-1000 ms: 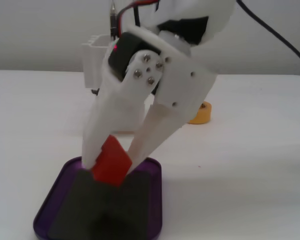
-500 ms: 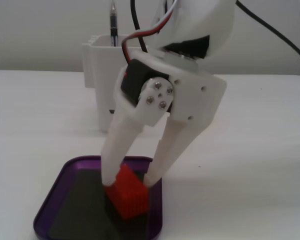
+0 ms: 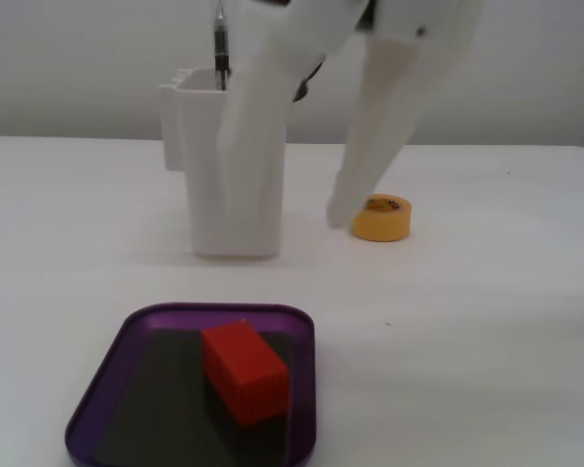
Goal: Pick up the red cube and place it in the box.
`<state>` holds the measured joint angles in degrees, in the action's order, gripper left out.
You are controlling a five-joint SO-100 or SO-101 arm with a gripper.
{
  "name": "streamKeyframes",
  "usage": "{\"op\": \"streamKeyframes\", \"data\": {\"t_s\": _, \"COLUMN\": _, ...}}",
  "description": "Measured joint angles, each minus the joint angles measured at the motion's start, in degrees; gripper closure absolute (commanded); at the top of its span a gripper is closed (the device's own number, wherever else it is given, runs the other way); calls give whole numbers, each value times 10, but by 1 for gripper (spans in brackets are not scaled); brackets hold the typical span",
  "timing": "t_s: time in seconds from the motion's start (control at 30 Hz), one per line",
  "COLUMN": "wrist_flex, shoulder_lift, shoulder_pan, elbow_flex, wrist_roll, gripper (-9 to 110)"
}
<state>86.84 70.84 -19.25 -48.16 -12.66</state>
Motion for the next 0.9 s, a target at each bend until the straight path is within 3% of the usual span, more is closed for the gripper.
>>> {"op": "streamKeyframes", "data": {"t_s": 0.17, "wrist_flex": 88, "shoulder_lift": 4, "shoulder_pan": -4, "elbow_flex": 69, "wrist_roll": 3, "gripper": 85}}
{"op": "streamKeyframes", "data": {"t_s": 0.3, "wrist_flex": 101, "shoulder_lift": 63, "shoulder_pan": 1, "elbow_flex": 29, "wrist_roll": 4, "gripper": 85}}
{"op": "streamKeyframes", "data": {"t_s": 0.47, "wrist_flex": 105, "shoulder_lift": 218, "shoulder_pan": 4, "elbow_flex": -121, "wrist_roll": 4, "gripper": 85}}
{"op": "streamKeyframes", "data": {"t_s": 0.9, "wrist_flex": 21, "shoulder_lift": 615, "shoulder_pan": 159, "elbow_flex": -563, "wrist_roll": 4, "gripper": 85}}
